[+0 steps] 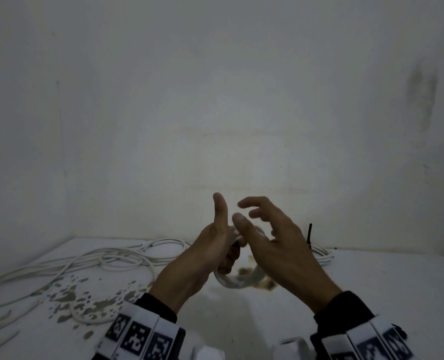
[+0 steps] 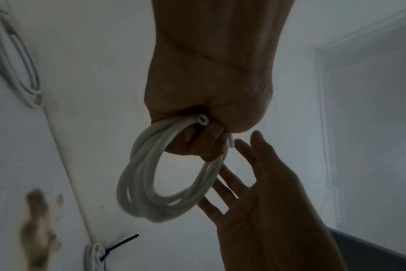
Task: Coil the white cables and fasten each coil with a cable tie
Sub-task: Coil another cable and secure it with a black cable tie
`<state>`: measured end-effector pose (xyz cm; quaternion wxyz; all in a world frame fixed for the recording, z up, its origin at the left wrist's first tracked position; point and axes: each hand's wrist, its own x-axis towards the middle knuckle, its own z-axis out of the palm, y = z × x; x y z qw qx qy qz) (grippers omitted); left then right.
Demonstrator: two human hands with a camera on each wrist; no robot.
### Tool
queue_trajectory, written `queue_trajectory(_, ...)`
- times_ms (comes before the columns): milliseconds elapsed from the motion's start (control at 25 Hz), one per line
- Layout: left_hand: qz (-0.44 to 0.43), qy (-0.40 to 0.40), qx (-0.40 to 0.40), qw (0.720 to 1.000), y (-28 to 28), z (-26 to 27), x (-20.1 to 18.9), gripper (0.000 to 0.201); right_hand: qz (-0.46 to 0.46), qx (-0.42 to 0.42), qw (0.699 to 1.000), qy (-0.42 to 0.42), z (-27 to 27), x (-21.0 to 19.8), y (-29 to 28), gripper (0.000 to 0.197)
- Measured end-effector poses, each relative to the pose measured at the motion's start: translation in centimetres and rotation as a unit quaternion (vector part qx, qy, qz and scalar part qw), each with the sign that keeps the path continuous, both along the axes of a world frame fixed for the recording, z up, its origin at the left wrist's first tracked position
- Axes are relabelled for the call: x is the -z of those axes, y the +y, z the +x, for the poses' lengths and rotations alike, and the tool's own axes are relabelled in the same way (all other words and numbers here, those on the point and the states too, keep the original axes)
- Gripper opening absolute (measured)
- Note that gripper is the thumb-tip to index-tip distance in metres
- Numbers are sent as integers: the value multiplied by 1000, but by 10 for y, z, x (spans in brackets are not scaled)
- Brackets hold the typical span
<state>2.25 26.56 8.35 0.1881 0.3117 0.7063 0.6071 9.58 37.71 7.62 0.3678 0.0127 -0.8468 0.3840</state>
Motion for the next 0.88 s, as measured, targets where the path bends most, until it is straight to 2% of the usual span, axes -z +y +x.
queue_trajectory(80, 4, -28, 32, 999, 0, -1, 3, 86, -15, -67, 998, 1, -4, 4, 1, 16)
queue_trajectory(160, 18, -80, 58, 995, -1, -4, 4, 86, -39, -89, 995, 12, -4, 6, 5, 16)
queue_trajectory(320, 52, -146, 102, 983, -4, -12, 6, 86, -49, -49, 997, 30, -7, 7, 6, 13)
queue_trajectory(440, 56, -140, 125, 980, -5, -14, 6, 84, -105, -44, 993, 29, -6, 7, 7, 13)
queue_trajectory(560, 42, -129, 112, 984, -7, -14, 11, 74, -154, -45, 987, 25, -4, 7, 9, 14)
queue_trajectory(880, 78, -112, 31, 990, -2, -9, 12, 63, -168, -74, 983, 30, -2, 7, 14, 14)
